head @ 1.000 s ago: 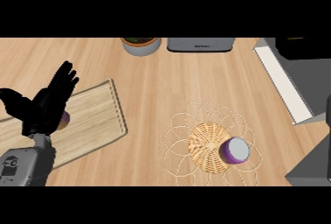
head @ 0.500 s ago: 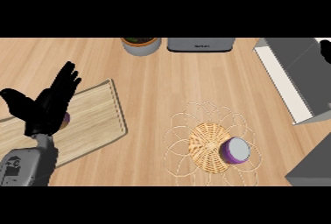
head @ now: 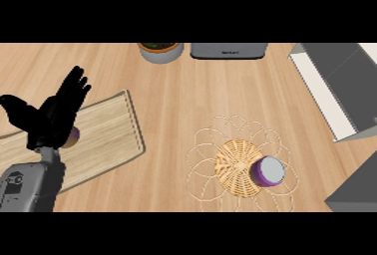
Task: Pick the lemon from the placemat and place it in the tiered shelf
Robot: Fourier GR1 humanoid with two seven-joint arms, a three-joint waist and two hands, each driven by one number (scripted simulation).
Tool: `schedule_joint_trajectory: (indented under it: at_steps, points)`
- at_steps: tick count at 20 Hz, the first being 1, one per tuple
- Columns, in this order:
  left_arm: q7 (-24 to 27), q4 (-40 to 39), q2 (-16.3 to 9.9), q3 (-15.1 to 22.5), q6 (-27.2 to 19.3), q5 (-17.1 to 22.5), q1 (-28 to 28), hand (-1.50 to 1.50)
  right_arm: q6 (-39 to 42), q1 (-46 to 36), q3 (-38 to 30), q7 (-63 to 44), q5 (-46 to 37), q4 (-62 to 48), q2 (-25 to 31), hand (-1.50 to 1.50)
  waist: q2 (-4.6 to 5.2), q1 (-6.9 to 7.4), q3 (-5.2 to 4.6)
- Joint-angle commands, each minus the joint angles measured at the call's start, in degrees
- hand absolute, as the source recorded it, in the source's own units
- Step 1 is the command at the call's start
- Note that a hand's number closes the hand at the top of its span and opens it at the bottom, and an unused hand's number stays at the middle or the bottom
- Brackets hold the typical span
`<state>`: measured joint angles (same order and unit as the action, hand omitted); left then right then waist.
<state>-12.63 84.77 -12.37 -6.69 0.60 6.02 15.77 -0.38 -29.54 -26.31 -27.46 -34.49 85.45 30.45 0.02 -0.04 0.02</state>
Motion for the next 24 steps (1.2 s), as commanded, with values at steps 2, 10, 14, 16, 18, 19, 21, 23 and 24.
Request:
schedule_joint_trajectory:
  at_steps: [2,10,14,16,18,19,21,23,24]
  points:
    - [-1.3,1.8,-0.9,-0.9,1.7,1.2,-0.5,0.0,-2.5,-4.4,-0.6,5.7,1.1,-11.6,3.0,1.5,0.08,0.62,-0.01]
    - [-3.4,1.1,0.7,0.3,0.0,-0.2,2.2,0.0,-10.2,0.6,-4.6,6.2,0.0,-15.0,2.4,-1.5,0.09,0.25,0.01]
    - [-1.5,3.8,0.0,-0.2,1.3,-0.1,-3.0,0.0,-16.4,-1.0,-8.1,17.1,2.1,-22.9,5.2,-1.5,0.13,0.62,0.04]
    - [-2.8,3.7,2.9,2.4,-1.3,-1.9,-0.1,0.0,-20.8,-5.7,-7.0,19.2,0.7,-29.0,4.7,-1.5,0.3,1.02,0.06]
    - [-3.2,3.7,1.0,0.4,0.4,-0.3,-1.0,0.0,-21.5,-6.5,-9.8,24.9,4.1,-32.7,7.0,-1.5,0.26,1.01,0.06]
    - [1.4,-0.8,-0.2,-1.6,2.2,0.4,-0.2,0.0,-20.3,-5.7,-9.7,24.7,5.6,-30.3,7.0,-1.5,0.19,0.44,0.01]
    - [1.6,0.1,1.6,-0.4,0.6,-0.8,-1.3,0.0,-18.1,-4.6,-10.9,25.7,8.5,-28.2,8.6,-1.5,0.06,0.18,0.0]
    - [0.9,1.7,1.6,0.2,1.1,-0.9,-3.2,0.0,-16.5,-7.6,-11.7,27.1,10.0,-34.8,12.5,-1.5,0.1,0.52,0.01]
    - [-5.4,5.8,-0.3,-1.6,1.3,1.7,-1.1,0.0,-11.3,-6.6,-13.8,27.4,12.3,-36.3,15.9,-1.5,0.02,0.57,0.05]
